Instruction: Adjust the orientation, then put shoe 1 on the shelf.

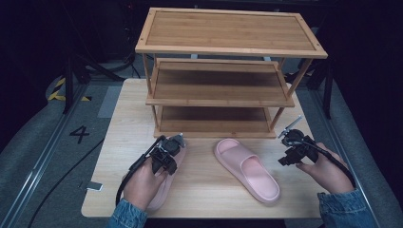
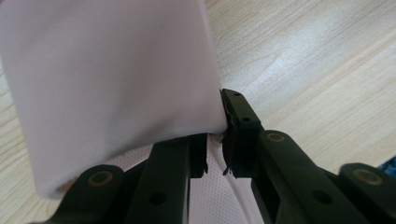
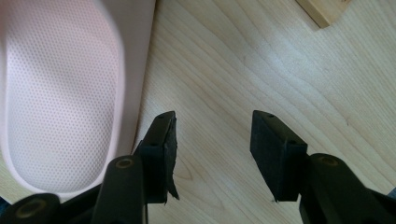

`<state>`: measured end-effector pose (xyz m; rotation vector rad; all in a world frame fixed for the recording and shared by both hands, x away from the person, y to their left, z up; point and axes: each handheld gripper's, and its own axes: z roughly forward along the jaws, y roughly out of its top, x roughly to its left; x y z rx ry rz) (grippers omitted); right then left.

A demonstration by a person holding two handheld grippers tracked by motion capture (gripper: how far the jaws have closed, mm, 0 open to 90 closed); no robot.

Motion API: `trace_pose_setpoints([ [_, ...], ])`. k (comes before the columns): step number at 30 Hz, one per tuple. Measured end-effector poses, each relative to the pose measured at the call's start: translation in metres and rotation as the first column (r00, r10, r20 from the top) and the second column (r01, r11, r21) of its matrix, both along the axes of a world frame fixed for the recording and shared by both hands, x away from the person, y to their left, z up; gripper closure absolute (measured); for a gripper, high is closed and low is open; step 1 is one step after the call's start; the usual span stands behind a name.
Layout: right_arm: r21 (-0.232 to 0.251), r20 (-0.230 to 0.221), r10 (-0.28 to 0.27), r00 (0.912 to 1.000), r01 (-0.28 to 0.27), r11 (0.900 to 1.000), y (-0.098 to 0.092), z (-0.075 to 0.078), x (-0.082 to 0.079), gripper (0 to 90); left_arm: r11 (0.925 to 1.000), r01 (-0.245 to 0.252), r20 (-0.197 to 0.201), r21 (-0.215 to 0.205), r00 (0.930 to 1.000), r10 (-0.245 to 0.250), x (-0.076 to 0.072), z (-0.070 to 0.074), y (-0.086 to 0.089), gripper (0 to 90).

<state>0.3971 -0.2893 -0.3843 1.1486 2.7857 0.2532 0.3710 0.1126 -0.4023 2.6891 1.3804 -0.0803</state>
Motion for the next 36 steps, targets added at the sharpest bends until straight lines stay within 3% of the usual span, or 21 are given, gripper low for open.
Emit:
trace_pose_setpoints([
  [4,-0.006,-0.006,-0.002,1.0,0.002,1.0,-0.002,-0.002,0.0,51.3,0.9989,0.046,-0.022,-0.012,0.9987,-0.046,-0.002,0.007,0.001,82.8],
  [7,-0.004,-0.002,-0.006,1.0,0.006,1.0,-0.003,-0.002,-0.002,51.2,0.9961,0.064,-0.04,-0.06,0.997,-0.067,-0.002,0.013,0.003,83.2],
  [10,-0.001,0.006,-0.015,0.9999,0.015,1.0,-0.006,-0.002,-0.004,51.2,0.9952,0.085,-0.03,-0.049,0.9958,-0.087,-0.004,0.023,0.003,83.0],
  [15,0.006,0.001,-0.024,0.9997,0.024,1.0,-0.011,-0.003,-0.006,49.5,0.9914,0.114,-0.032,-0.065,0.9927,-0.116,-0.007,0.038,0.001,82.9],
  [23,0.012,-0.021,-0.072,0.9972,0.072,0.997,-0.018,-0.014,-0.005,50.5,0.9853,0.145,0.024,-0.091,0.9894,-0.143,-0.011,0.064,0.002,82.6],
  [27,0.016,-0.029,-0.072,0.997,0.073,0.997,-0.018,-0.019,-0.006,48.5,0.9829,0.161,0.024,-0.09,0.9869,-0.159,-0.008,0.074,0.002,82.9],
  [36,-0.003,-0.047,-0.08,0.9957,0.08,0.997,-0.02,-0.03,-0.009,48.9,0.9688,0.234,0.057,-0.082,0.9716,-0.23,-0.004,0.109,-0.006,82.9],
])
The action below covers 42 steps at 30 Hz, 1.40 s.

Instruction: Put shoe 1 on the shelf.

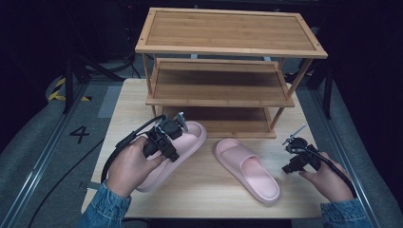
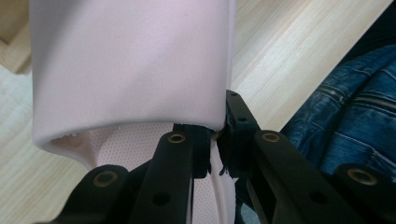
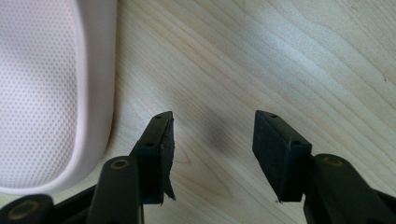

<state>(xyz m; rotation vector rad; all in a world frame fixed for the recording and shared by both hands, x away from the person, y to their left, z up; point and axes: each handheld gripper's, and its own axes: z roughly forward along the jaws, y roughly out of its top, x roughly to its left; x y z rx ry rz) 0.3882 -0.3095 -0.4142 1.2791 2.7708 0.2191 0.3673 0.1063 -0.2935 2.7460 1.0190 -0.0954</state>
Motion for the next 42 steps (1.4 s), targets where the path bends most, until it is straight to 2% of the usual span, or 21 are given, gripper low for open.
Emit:
trace_pose_setpoints([
  [6,0.001,0.002,-0.007,1.0,0.007,1.0,-0.003,0.001,-0.003,49.0,0.9996,0.024,0.016,0.014,0.9996,-0.024,0.004,0.019,-0.007,82.9],
  [10,0.005,0.001,-0.017,0.9999,0.017,1.0,-0.004,-0.001,-0.005,49.2,0.9987,0.051,0.03,0.003,0.9982,-0.051,0.005,0.034,-0.014,82.7],
  [14,-0.005,-0.005,-0.022,0.9998,0.022,1.0,-0.004,-0.002,-0.007,49.7,0.9977,0.068,0.071,0.003,0.9952,-0.068,0.01,0.05,-0.023,82.5],
  [16,-0.005,-0.002,-0.03,0.9996,0.03,1.0,-0.005,-0.002,-0.008,50.0,0.9972,0.075,0.079,-0.004,0.9941,-0.075,0.011,0.057,-0.027,82.5],
  [19,0.002,0.0,-0.032,0.9995,0.032,0.999,-0.006,-0.001,-0.01,50.0,0.9956,0.093,0.088,-0.009,0.9919,-0.092,0.017,0.068,-0.033,82.4],
  [24,0.001,0.002,-0.036,0.9993,0.036,0.999,-0.008,-0.001,-0.012,50.0,0.9963,0.086,0.12,-0.007,0.9892,-0.084,0.029,0.083,-0.042,82.5],
  [27,0.006,0.004,-0.037,0.9993,0.037,0.999,-0.007,0.0,-0.012,50.5,0.9957,0.086,0.129,-0.035,0.9884,-0.08,0.039,0.091,-0.047,83.3],
  [34,0.002,0.002,-0.031,0.9995,0.031,1.0,-0.005,0.001,-0.012,51.1,0.9979,0.059,0.182,-0.028,0.9819,-0.053,0.057,0.1,-0.057,83.5],
  [38,-0.001,0.005,-0.027,0.9996,0.027,1.0,-0.004,0.001,-0.011,51.1,0.9986,0.043,0.189,-0.032,0.9813,-0.036,0.07,0.1,-0.061,83.5],
  [42,0.004,0.007,-0.027,0.9996,0.027,1.0,-0.003,0.001,-0.011,50.9,0.9995,0.032,0.201,-0.001,0.9792,-0.031,0.084,0.1,-0.068,83.5],
])
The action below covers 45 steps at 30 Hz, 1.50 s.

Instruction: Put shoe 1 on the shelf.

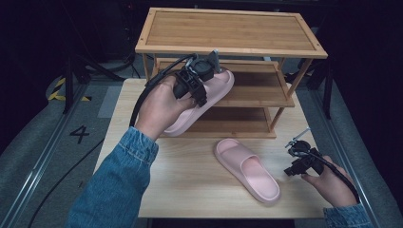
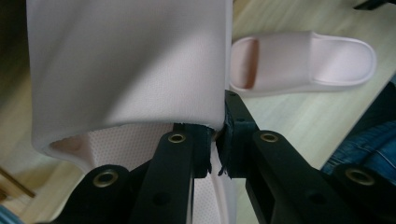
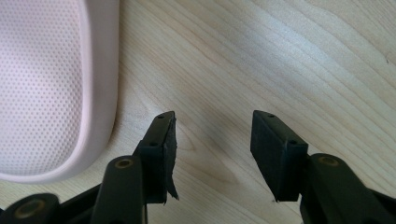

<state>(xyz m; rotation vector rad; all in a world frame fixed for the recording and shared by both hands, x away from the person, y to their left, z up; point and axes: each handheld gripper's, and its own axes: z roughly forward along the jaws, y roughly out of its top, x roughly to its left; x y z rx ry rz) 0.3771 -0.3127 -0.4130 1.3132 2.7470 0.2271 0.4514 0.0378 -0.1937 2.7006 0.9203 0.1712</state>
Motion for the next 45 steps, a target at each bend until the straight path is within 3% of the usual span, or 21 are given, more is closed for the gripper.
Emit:
trace_pose_setpoints([
  [5,-0.001,0.004,0.006,1.0,-0.006,1.0,0.0,0.001,0.0,51.0,0.999,0.016,0.017,0.042,0.9997,-0.017,0.014,-0.003,-0.012,83.5],
  [13,-0.001,0.016,0.021,0.9997,-0.021,1.0,0.001,0.001,0.0,50.6,0.9992,0.015,0.018,0.037,0.9997,-0.016,0.025,-0.019,-0.028,83.4],
  [14,0.001,0.016,0.026,0.9995,-0.026,1.0,0.001,0.001,-0.001,50.6,0.9995,-0.008,0.021,0.031,0.9997,0.007,0.024,-0.021,-0.029,83.4],
  [15,0.001,0.016,0.028,0.9995,-0.028,1.0,0.002,0.001,-0.001,50.6,0.9986,0.024,0.055,0.047,0.9981,-0.026,0.026,-0.021,-0.03,83.4],
  [18,0.01,0.014,0.038,0.9992,-0.038,0.999,0.003,0.0,-0.001,50.5,0.9982,-0.003,0.104,0.06,0.9945,-0.004,0.026,-0.024,-0.035,83.5],
  [24,0.001,0.011,0.064,0.9979,-0.064,0.998,0.009,-0.002,-0.002,49.9,0.9979,-0.009,0.13,0.065,0.9916,0.0,0.03,-0.031,-0.039,83.5],
  [26,0.018,0.009,0.065,0.9978,-0.065,0.998,0.008,-0.002,-0.002,49.6,0.9977,-0.013,0.17,0.066,0.9854,0.002,0.031,-0.033,-0.039,81.9],
  [28,0.022,0.008,0.065,0.9979,-0.065,0.998,0.008,-0.003,-0.002,49.5,0.9973,-0.019,0.181,0.071,0.9835,0.006,0.031,-0.034,-0.04,79.1],
  [29,0.021,0.008,0.066,0.9978,-0.066,0.998,0.008,-0.003,-0.003,49.4,0.9978,-0.041,0.168,0.052,0.9852,0.031,0.03,-0.035,-0.041,77.4],
  [30,0.02,0.005,0.067,0.9977,-0.067,0.998,0.008,-0.003,-0.003,49.3,0.9978,-0.023,0.169,0.063,0.9855,0.012,0.031,-0.033,-0.04,74.4],
  [33,0.026,0.008,0.061,0.9981,-0.061,0.998,0.006,-0.002,-0.002,49.1,0.9995,-0.023,0.142,0.023,0.9897,0.019,0.03,-0.031,-0.036,62.4],
  [34,0.027,0.01,0.061,0.9981,-0.061,0.998,0.006,-0.002,-0.002,49.0,0.9993,0.027,0.139,0.026,0.9898,-0.03,0.032,-0.029,-0.033,57.7],
  [35,0.026,0.01,0.061,0.9981,-0.062,0.998,0.006,-0.002,-0.002,48.9,0.9994,-0.03,0.126,-0.017,0.9915,0.032,0.025,-0.031,-0.031,55.2],
  [36,0.026,0.009,0.063,0.998,-0.063,0.998,0.006,-0.002,-0.002,48.8,0.9998,-0.009,0.139,-0.018,0.9903,0.011,0.023,-0.029,-0.027,53.5],
  [39,0.049,0.003,0.074,0.9972,-0.074,0.996,0.007,-0.002,-0.001,48.7,0.9973,-0.037,0.11,-0.063,0.993,0.044,0.015,-0.028,-0.013,53.6],
  [40,0.053,0.001,0.075,0.9972,-0.075,0.996,0.007,-0.003,0.0,48.7,0.9984,0.0,0.125,-0.056,0.9921,0.007,0.014,-0.025,-0.007,53.9],
  [41,0.06,-0.002,0.074,0.9973,-0.074,0.996,0.007,-0.003,0.0,48.8,0.9983,0.002,0.118,-0.059,0.993,0.005,0.011,-0.022,-0.002,54.5],
  [45,0.06,-0.01,0.067,0.9977,-0.066,0.996,0.007,-0.005,0.004,48.9,0.9939,-0.019,0.037,-0.109,0.9991,0.023,0.002,-0.014,0.017,65.7],
])
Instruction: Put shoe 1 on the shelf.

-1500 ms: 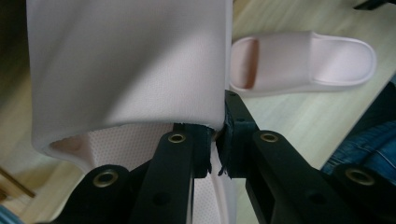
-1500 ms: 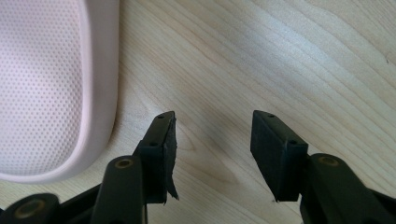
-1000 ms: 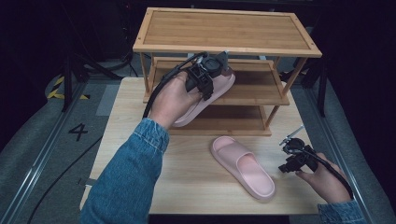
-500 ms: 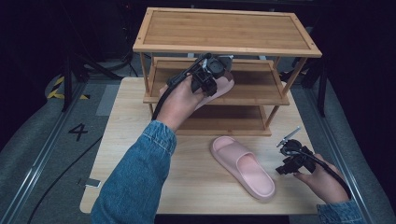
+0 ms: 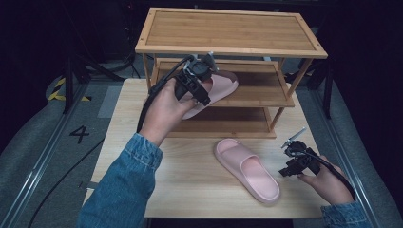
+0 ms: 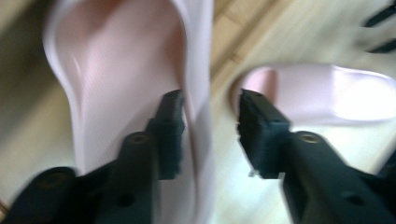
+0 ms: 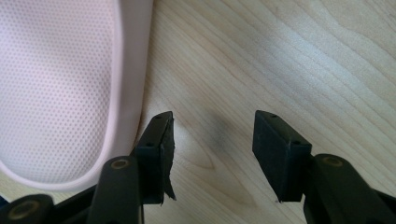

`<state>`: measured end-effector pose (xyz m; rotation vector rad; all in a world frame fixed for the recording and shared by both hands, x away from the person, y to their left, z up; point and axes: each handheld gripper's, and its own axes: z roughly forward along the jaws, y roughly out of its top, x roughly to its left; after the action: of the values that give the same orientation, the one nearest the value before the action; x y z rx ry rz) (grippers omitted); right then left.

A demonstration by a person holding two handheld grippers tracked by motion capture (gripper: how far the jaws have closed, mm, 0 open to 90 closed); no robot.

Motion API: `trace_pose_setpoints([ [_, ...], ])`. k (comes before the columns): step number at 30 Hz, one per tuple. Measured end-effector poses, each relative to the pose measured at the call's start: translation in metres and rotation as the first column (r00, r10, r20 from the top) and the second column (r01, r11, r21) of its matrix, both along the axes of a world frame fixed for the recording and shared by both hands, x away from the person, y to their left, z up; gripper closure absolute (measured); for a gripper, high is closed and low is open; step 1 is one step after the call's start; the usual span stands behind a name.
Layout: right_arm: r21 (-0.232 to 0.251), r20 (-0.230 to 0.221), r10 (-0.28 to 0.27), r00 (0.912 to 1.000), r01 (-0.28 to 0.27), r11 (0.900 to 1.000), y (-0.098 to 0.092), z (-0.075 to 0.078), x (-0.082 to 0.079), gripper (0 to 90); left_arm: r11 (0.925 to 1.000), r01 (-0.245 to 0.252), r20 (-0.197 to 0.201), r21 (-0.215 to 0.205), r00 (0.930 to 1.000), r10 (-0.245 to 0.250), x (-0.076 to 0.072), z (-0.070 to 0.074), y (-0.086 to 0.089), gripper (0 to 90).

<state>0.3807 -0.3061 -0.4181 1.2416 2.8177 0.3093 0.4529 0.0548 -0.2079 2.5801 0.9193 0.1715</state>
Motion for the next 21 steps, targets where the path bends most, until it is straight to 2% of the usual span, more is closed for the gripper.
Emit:
trace_pose_setpoints([
  [4,0.008,0.001,-0.004,1.0,0.004,1.0,0.0,0.001,0.0,48.9,0.9989,-0.016,-0.04,0.045,0.999,0.018,-0.007,0.006,0.019,69.5],
  [7,0.011,0.005,-0.002,1.0,0.002,1.0,-0.002,0.002,0.0,49.0,0.9975,-0.024,-0.081,0.066,0.9963,0.029,-0.005,0.004,0.034,71.8],
  [10,0.007,0.004,-0.007,1.0,0.007,1.0,-0.002,0.002,0.0,49.0,0.9949,-0.049,-0.087,0.089,0.9946,0.057,-0.003,0.001,0.044,74.0],
  [12,0.007,0.001,-0.004,1.0,0.004,1.0,-0.002,0.001,0.0,48.9,0.9917,-0.092,-0.094,0.09,0.9905,0.1,-0.002,-0.001,0.057,74.9],
  [15,0.01,0.002,0.0,1.0,0.0,1.0,-0.001,0.001,0.0,48.9,0.9829,-0.16,-0.08,0.092,0.9827,0.167,0.001,-0.004,0.074,75.8],
  [17,0.009,0.001,-0.001,1.0,0.001,1.0,0.0,0.001,0.0,48.9,0.977,-0.187,-0.082,0.102,0.9772,0.196,0.005,-0.01,0.08,76.6],
  [19,0.007,0.001,0.0,1.0,0.0,1.0,0.0,0.001,0.0,48.8,0.9744,-0.192,-0.092,0.118,0.9749,0.203,0.011,-0.017,0.087,77.8],
  [21,0.004,0.001,-0.002,1.0,0.002,1.0,0.0,0.0,0.0,48.7,0.9748,-0.195,-0.104,0.109,0.9731,0.206,0.015,-0.023,0.091,78.0],
])
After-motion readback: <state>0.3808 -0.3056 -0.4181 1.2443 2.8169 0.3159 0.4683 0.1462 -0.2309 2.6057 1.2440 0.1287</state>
